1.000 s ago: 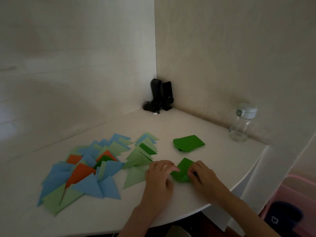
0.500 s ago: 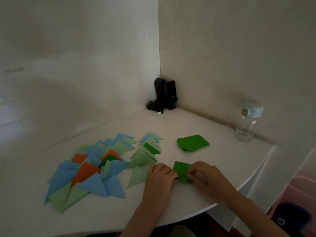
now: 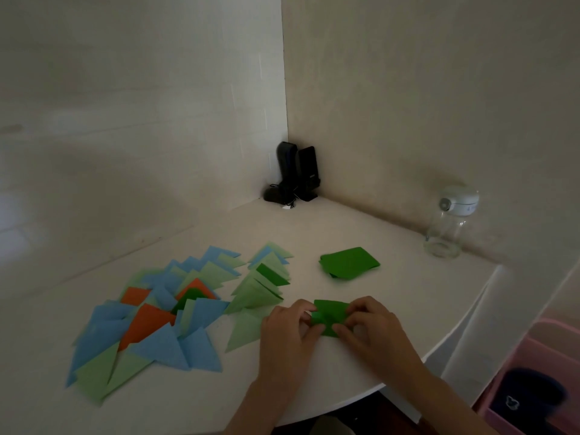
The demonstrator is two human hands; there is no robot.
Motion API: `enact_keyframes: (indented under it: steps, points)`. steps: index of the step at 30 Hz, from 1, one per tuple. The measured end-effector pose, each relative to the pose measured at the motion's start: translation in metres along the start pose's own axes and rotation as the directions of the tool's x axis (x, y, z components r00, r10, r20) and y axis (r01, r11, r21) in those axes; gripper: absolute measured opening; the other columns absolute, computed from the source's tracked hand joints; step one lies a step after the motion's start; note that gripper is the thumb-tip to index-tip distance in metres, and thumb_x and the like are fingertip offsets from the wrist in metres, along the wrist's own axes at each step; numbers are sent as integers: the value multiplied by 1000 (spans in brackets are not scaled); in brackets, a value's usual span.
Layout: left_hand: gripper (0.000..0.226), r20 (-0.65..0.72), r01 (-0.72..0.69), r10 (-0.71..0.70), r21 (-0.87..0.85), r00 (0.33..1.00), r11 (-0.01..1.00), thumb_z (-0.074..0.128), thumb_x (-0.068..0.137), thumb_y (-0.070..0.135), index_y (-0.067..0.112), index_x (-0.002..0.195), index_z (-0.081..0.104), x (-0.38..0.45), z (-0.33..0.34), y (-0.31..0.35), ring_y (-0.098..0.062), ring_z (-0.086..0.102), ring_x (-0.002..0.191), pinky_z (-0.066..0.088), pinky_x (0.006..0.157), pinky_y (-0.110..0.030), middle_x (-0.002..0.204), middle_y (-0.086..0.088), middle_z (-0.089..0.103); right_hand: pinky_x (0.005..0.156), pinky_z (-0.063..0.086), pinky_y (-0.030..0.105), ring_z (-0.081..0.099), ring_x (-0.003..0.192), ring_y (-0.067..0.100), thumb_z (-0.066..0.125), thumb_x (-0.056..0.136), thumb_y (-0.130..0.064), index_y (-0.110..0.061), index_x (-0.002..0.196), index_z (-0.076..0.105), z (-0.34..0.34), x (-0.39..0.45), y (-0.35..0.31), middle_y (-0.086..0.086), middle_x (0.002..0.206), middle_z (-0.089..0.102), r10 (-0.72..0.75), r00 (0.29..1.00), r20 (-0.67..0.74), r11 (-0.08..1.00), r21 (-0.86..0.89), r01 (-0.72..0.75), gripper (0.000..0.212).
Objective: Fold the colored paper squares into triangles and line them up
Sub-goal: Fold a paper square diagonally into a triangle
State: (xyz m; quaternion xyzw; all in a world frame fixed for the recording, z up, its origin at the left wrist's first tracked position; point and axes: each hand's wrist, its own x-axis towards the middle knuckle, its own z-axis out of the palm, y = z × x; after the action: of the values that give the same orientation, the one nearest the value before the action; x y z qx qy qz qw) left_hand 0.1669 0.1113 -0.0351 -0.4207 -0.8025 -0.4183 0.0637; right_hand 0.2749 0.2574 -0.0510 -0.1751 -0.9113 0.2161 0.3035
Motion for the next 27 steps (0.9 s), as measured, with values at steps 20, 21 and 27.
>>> enact_keyframes:
  steps: [20,21,27]
  points:
    - [29,16,19,-20,39,1000,999,70,78,19,34,96,53,5,7,-5,-10,51,79,46,73,-37,81,15,52,85,47,36,50,94,13,76,70,-35,-30,96,55,0,3,1,-5,105,45,145,987,68,985,89,-151,33]
    - [27,12,8,-8,31,1000,1000,70,78,16,31,94,55,5,6,-7,-10,51,78,47,72,-37,82,14,52,87,47,37,50,95,13,76,71,-31,-29,97,57,-2,4,1,-5,105,46,145,986,87,984,96,-153,33]
    - [18,7,-60,59,104,998,993,67,79,11,29,78,63,5,6,-4,-13,53,73,47,64,-40,79,10,57,84,43,20,53,92,11,68,73,-32,-24,102,61,-9,4,1,-7,101,53,101,988,117,987,112,-115,31]
